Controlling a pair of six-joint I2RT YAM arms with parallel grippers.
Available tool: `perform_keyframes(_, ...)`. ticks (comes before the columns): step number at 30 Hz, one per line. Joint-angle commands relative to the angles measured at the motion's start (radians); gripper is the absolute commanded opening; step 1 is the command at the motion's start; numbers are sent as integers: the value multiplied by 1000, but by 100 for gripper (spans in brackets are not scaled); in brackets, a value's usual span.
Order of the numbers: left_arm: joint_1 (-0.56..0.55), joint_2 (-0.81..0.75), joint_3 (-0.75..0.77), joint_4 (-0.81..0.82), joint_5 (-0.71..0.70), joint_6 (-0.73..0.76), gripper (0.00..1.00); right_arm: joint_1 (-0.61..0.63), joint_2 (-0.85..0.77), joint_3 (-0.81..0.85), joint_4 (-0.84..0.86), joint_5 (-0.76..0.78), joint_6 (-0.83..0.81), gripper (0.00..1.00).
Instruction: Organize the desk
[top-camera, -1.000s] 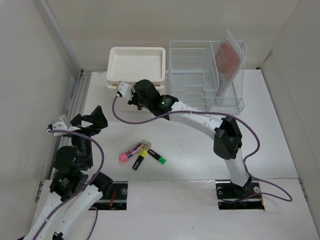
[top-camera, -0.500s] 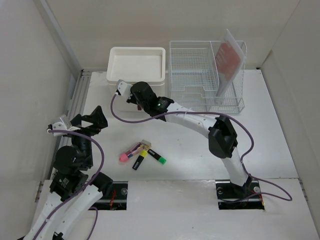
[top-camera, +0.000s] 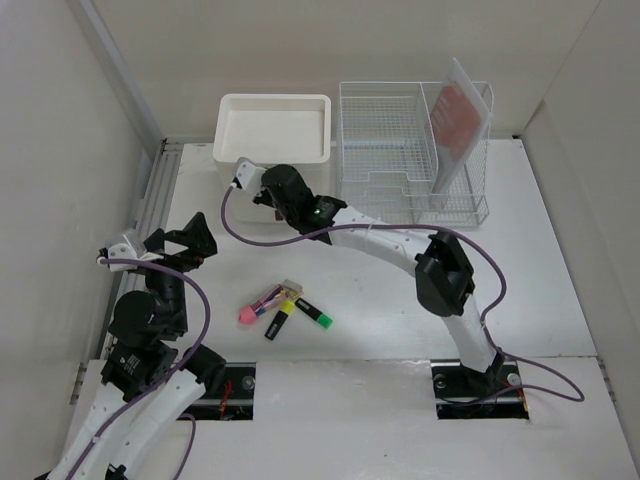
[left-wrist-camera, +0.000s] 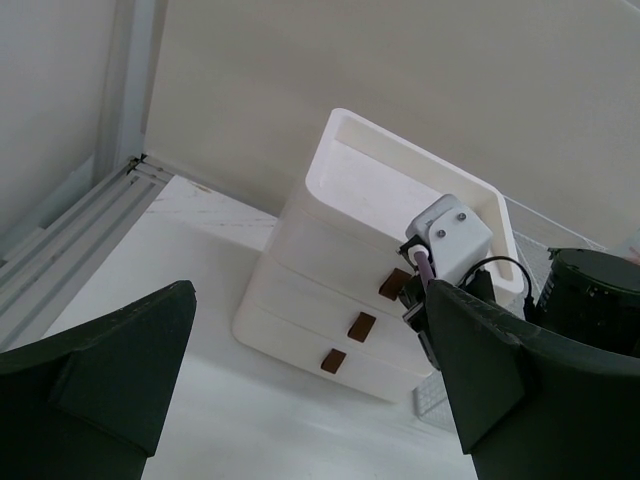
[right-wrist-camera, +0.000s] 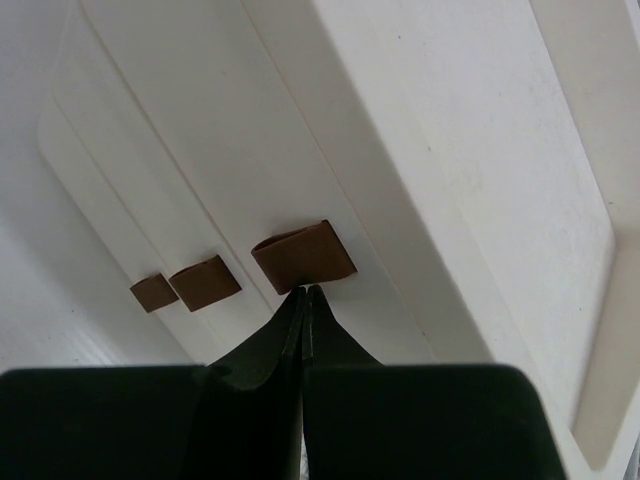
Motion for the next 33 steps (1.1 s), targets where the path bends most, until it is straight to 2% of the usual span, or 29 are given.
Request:
perform_keyframes(1,1,-13,0,45,5,14,100,5,-48,-26,100,24,-5,0)
perform_keyframes(6,1,-13,0,45,5,14,100,65,-211,-201,69,-90,27,0)
perform_keyframes(11,1,-13,0,54,14,14,100,111,-345,-261,-73,-327,81,3)
perform_keyframes(13,1,-4,-9,54,14,14,100,120,-396,-261,-140,-338,81,20)
perform_keyframes(15,1,5,-10,64,14,14,100,120,-433,-261,-153,-245,81,46)
perform_keyframes(16,1,24,-10,64,28,14,100,120,-454,-273,-143,-195,81,72)
perform_keyframes(17,1,56,-10,64,37,14,100,120,-497,-287,-132,-140,64,82)
perform_keyframes(18,1,79,-10,64,66,14,100,111,-522,-299,-132,-80,52,87)
perform_keyframes(19,1,137,-10,64,82,14,100,100,-573,-320,-132,-79,52,95)
perform_keyframes(20,1,172,7,48,114,14,100,70,-603,-330,-132,-79,52,98)
perform_keyframes(24,1,351,72,8,216,-16,98,-32,-731,-328,-185,-159,133,100)
perform_keyframes(26,1,413,96,-18,259,-33,96,-140,-773,-328,-208,-257,179,100)
perform_keyframes(29,1,499,128,-28,322,-97,94,-310,-850,-346,-219,-465,286,98)
perform_keyframes(33,26,521,103,14,385,-269,87,-483,-945,-505,-144,-723,421,93)
